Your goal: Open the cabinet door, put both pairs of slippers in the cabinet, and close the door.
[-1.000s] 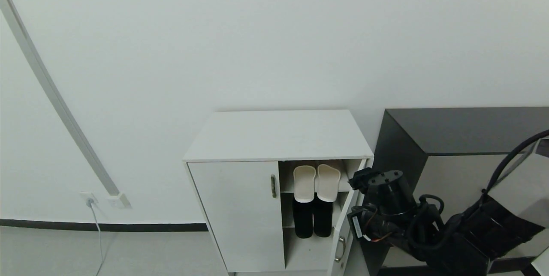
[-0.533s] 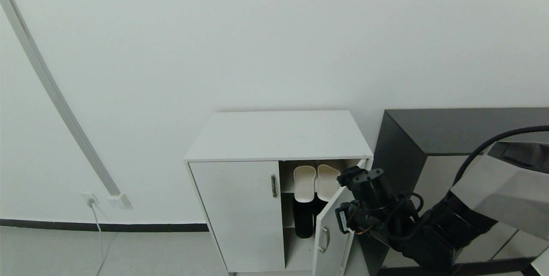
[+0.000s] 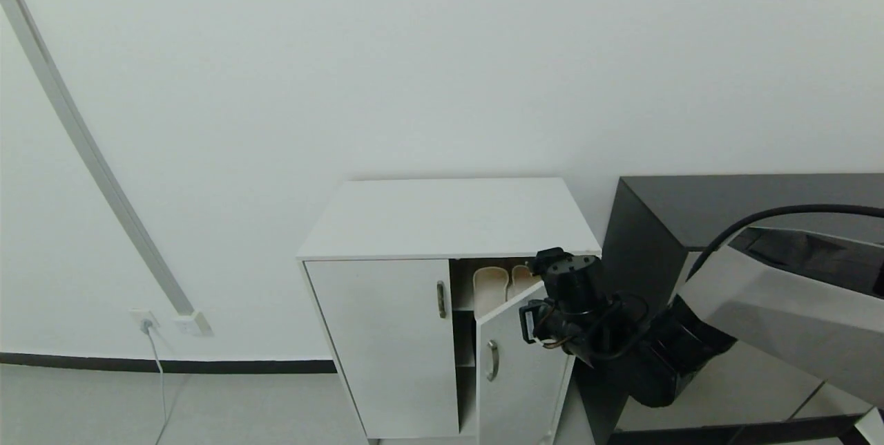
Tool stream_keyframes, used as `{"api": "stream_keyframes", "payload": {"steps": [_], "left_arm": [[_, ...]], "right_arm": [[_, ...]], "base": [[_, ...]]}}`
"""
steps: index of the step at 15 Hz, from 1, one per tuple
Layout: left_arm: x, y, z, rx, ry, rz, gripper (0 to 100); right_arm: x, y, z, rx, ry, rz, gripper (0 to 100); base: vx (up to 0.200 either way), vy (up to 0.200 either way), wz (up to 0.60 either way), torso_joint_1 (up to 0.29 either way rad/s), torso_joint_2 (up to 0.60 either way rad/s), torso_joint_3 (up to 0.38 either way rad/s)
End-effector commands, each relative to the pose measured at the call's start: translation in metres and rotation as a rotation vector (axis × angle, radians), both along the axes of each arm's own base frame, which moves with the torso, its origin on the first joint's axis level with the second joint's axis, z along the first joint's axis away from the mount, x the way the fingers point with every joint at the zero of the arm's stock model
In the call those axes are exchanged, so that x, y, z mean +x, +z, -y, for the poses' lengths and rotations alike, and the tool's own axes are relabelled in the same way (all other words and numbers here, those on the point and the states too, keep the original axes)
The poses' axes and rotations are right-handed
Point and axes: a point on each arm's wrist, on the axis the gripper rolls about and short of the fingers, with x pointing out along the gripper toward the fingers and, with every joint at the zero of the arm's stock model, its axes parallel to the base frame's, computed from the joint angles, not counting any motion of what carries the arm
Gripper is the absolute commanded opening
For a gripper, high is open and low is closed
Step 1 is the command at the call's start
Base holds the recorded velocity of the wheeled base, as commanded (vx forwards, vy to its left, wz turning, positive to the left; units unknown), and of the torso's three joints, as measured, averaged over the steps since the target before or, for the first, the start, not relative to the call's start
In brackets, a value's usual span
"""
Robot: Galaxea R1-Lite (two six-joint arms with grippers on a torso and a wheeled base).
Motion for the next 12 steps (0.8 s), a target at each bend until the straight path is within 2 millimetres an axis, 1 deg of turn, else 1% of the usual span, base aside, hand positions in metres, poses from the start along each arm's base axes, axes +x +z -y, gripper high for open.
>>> {"api": "stream_keyframes", "payload": {"steps": [1,7,12], "left_arm": [[0.0,0.0,0.0,0.0,0.002,-0.003,0],[0.0,0.0,0.0,0.0,0.0,0.0,0],[0.0,0.0,0.0,0.0,0.0,-0.003,0]], "right_arm": [[0.015,-0.01,-0.004,0.005,-0.015,0.005,0],[0.053,-0.028,-0.009,0.027,-0.052,0.043,0],[0.069,-0.028,-0.007,0.047,-0.071,0.068,0]], "base": [[0.0,0.0,0.0,0.0,0.0,0.0],[0.0,0.0,0.0,0.0,0.0,0.0],[0.0,0.0,0.0,0.0,0.0,0.0]]}}
